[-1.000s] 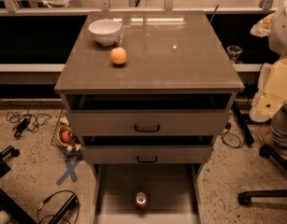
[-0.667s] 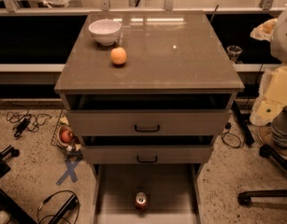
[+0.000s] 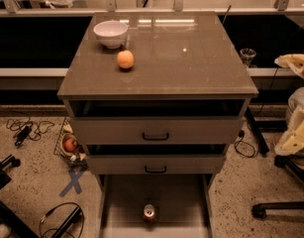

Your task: Pick coke can from bottom drawer and place on counter

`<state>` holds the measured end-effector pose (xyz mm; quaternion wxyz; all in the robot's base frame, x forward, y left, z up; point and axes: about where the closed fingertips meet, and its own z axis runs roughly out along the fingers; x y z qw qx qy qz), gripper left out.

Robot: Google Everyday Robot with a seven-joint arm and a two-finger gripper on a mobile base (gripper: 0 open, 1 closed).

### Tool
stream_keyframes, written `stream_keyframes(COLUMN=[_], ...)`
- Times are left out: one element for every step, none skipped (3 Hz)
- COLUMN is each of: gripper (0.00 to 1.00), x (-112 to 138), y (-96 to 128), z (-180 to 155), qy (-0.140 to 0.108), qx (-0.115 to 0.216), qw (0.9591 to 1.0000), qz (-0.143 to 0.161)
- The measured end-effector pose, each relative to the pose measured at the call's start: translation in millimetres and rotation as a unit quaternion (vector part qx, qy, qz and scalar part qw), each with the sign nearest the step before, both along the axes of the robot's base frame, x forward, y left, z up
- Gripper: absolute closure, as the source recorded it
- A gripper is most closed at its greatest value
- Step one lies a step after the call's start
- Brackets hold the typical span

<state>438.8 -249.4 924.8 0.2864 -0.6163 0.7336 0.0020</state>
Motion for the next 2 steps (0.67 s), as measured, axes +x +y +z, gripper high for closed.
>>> stream_keyframes(gripper=[0.00,0.00], x=[-2.3,-2.7], y=[-25.6,-41.5], z=[-36.1,-72.1], qy=[-0.007,0.011], qx=[0.053,0.090], qw=[0.9985,0.9959], qz=[0.006,0.006])
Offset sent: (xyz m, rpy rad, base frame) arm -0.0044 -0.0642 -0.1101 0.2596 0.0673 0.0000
